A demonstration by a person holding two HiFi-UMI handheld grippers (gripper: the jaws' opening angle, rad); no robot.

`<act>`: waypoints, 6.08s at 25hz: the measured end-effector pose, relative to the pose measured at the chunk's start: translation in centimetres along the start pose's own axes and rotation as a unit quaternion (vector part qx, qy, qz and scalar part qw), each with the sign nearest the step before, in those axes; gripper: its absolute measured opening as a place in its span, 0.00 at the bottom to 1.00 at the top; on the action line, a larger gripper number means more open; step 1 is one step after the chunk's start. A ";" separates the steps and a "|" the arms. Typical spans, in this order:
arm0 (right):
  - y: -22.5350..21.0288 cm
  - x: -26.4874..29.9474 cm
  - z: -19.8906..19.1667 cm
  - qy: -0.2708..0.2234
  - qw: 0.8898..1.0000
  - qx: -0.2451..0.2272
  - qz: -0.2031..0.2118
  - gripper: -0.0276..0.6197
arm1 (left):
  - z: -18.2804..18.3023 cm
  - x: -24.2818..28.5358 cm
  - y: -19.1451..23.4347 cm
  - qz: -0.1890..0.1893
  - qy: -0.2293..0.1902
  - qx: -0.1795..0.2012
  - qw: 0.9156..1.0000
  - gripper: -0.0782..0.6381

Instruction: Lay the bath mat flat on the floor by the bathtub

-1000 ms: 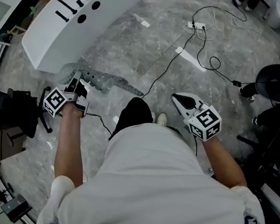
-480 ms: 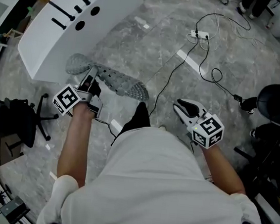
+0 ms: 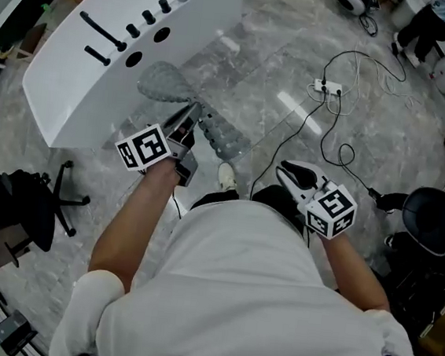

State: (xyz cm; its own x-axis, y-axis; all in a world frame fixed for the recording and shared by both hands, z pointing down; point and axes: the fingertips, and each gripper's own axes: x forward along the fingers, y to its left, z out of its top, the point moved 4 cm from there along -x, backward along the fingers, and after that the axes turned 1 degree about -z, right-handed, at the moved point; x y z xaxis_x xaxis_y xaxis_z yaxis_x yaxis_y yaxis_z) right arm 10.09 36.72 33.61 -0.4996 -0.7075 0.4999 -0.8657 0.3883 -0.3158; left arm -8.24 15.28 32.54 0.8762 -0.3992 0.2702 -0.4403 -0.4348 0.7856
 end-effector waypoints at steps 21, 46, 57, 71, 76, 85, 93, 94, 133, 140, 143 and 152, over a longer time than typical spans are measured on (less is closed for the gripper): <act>-27.9 15.3 16.7 0.028 0.995 0.010 0.094 0.15 | 14.8 30.8 8.5 0.068 0.025 -0.029 0.997 0.17; -40.5 24.1 13.8 0.126 0.977 0.123 0.118 0.15 | 21.2 58.4 28.2 0.066 -0.028 -0.076 0.995 0.17; -40.3 27.9 10.4 0.183 0.966 0.117 0.137 0.14 | 12.5 49.1 43.6 0.191 0.020 -0.082 0.978 0.17; -35.2 34.3 8.0 0.228 0.952 0.087 0.185 0.14 | 5.5 35.7 55.9 0.316 0.076 -0.102 0.940 0.17; -34.0 35.6 6.4 0.249 0.946 0.081 0.192 0.14 | 4.3 32.3 59.5 0.337 0.100 -0.100 0.931 0.17; -32.2 38.2 4.4 0.264 0.941 0.069 0.199 0.14 | 0.5 28.1 63.8 0.366 0.122 -0.102 0.917 0.18; -29.6 40.6 3.6 0.270 0.938 0.053 0.212 0.14 | -1.3 25.1 67.0 0.434 0.156 -0.111 0.880 0.21; -29.3 40.8 3.6 0.271 0.937 0.050 0.213 0.14 | -1.4 24.7 67.3 0.443 0.161 -0.107 0.875 0.21; -16.8 42.6 9.7 0.196 0.961 -0.041 0.190 0.10 | 5.8 10.2 52.7 0.395 0.158 0.005 0.905 0.18; -16.1 40.9 11.7 0.192 0.966 -0.058 0.165 0.09 | 7.7 7.2 45.5 0.336 0.106 0.002 0.936 0.17; -15.7 39.6 12.6 0.193 0.966 -0.058 0.159 0.09 | 8.5 5.8 42.1 0.317 0.094 0.012 0.944 0.17; -15.3 36.2 15.4 0.177 0.969 -0.077 0.151 0.08 | 11.3 3.7 30.4 0.248 0.063 0.065 0.965 0.16</act>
State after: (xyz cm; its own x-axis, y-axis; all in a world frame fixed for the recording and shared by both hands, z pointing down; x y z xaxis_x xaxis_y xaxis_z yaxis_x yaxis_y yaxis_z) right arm 5.73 -3.90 44.14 -0.6867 -0.3102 0.6574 -0.6584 0.6487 -0.3817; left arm -20.59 -8.51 51.16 0.5650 -0.4862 0.6666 -0.8249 -0.3161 0.4686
